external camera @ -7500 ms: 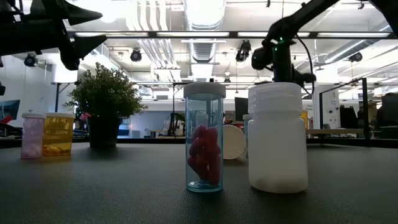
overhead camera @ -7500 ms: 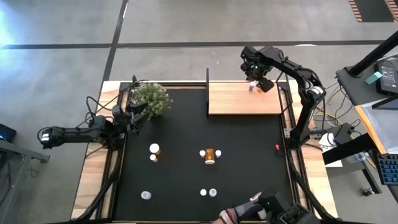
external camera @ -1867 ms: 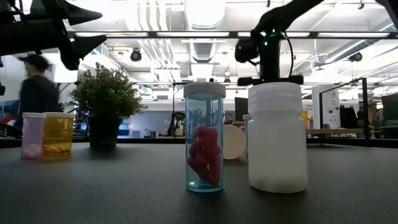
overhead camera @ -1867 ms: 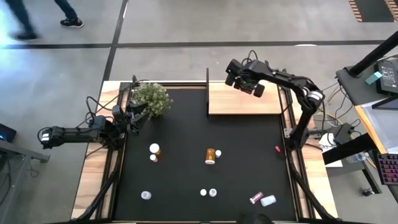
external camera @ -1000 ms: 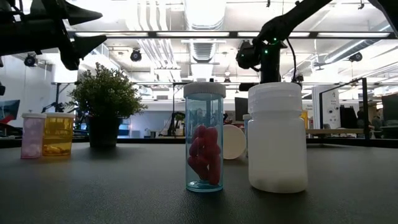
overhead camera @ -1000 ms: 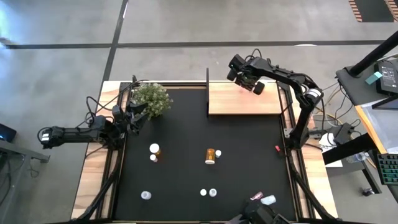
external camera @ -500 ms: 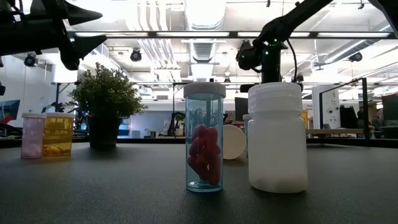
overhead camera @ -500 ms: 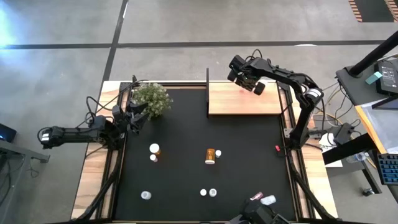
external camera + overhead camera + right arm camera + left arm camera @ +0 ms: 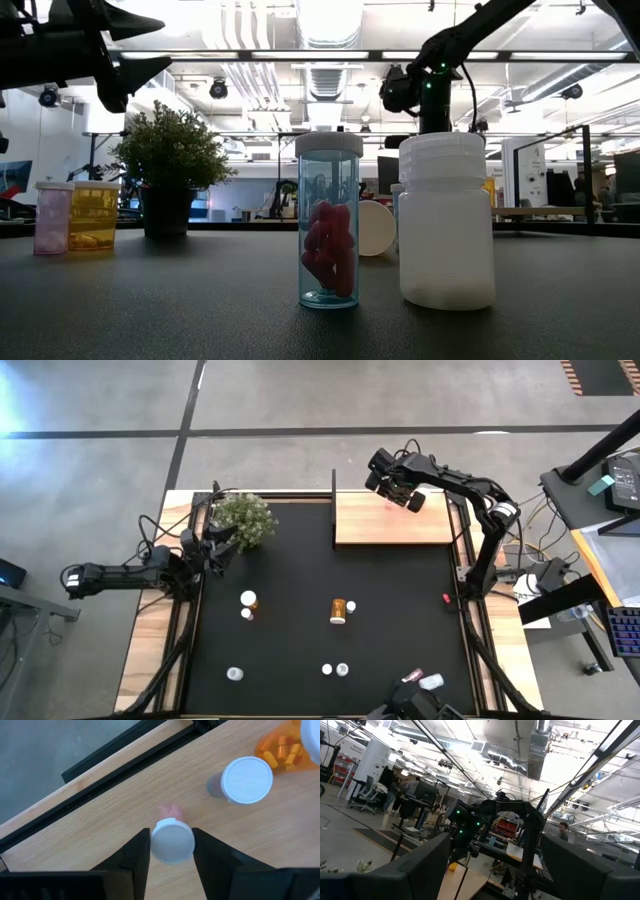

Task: Pick and place medicine bottles onto shelf by color
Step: Put the top left pink pill bottle on the shelf

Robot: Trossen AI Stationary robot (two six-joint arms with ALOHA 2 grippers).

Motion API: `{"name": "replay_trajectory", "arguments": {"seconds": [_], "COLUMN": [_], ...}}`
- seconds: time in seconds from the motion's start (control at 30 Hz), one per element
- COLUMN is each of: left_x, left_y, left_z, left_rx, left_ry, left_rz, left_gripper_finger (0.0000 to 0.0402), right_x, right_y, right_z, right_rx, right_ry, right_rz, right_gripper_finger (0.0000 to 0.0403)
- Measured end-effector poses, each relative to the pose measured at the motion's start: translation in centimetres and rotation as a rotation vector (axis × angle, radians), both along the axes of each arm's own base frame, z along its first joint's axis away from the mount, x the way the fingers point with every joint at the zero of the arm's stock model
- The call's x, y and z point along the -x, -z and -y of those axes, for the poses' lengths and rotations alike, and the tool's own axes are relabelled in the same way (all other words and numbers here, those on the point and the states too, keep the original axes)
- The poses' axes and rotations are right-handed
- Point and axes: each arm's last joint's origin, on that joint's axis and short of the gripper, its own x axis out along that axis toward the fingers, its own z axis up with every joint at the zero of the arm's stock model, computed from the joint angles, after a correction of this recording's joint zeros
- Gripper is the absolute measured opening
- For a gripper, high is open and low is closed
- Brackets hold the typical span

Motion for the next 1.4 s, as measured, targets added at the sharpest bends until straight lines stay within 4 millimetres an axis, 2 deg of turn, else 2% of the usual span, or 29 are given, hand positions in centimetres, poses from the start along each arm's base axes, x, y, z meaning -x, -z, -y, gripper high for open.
{"name": "replay_trajectory", "arguments": {"seconds": [0.43,1.17,1.4], "left_x": [0.00,0.00,0.00], "left_y": [0.00,0.01,0.00], "left_z": [0.00,0.00,0.00], "left_rx": [0.000,0.000,0.000], "left_ry": [0.000,0.000,0.000], "left_rz": [0.000,0.000,0.000], "left_gripper_finger": [0.0295,0.0295,0.0295], "right_x": [0.03,-0.22,-0.25], "right_y": [0.20,0.14,0.02], "right_z": [-0.05,0.08,0.11], "right_rx": [-0.004,0.018,0.021], "right_ry": [-0.001,-0.010,-0.008], "right_rz": [-0.002,0.016,0.019], "right_gripper_finger": [0.0125,0.0130,0.0169]}}
